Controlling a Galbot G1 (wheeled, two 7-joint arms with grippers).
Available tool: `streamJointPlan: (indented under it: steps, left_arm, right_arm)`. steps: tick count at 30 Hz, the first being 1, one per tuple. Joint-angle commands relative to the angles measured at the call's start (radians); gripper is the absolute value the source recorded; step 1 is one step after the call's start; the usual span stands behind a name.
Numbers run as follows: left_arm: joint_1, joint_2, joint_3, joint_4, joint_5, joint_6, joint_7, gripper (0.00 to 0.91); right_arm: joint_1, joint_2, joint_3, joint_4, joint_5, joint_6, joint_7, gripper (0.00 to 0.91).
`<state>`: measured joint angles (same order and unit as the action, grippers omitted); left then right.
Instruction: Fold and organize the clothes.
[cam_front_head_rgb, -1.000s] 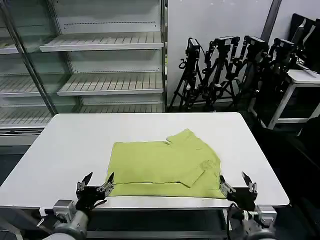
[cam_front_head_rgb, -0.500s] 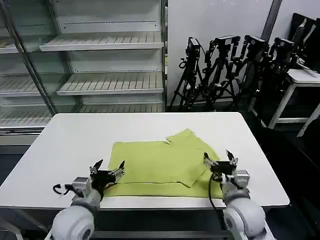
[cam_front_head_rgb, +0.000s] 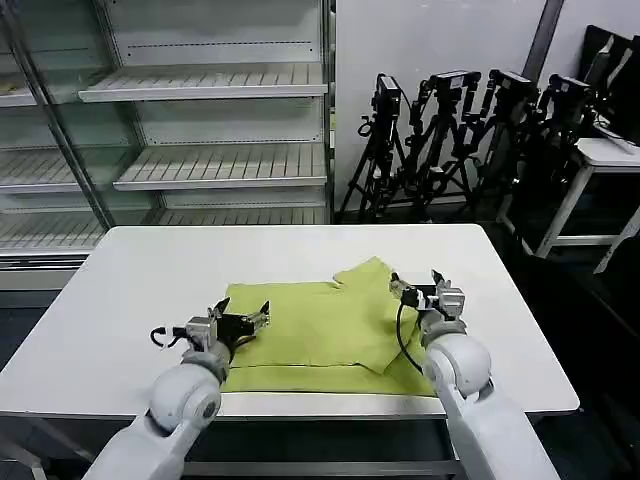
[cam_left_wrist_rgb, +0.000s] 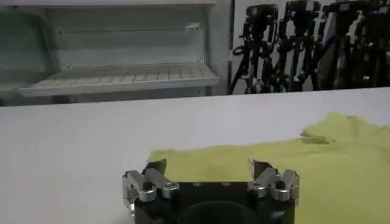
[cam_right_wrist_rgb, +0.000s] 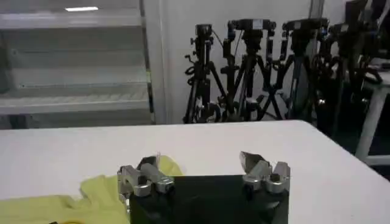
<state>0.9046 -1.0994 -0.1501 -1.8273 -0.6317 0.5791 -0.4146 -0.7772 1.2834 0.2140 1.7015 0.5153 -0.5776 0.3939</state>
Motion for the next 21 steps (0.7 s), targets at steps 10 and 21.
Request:
streamJointPlan:
  steps: [10, 21]
  left_arm:
    - [-0.205, -0.041, 0.032, 0.298, -0.042, 0.0, -0.029, 0.907]
    - [-0.21, -0.042, 0.035, 0.327, -0.074, 0.001, -0.02, 0.897]
  right_arm:
    - [0.205, 0.103, -0.051, -0.344, 0.094, -0.003, -0.013, 0.907]
    - [0.25, 0.151, -0.051, -0.447, 0.132, -0.004, -0.031, 0.887]
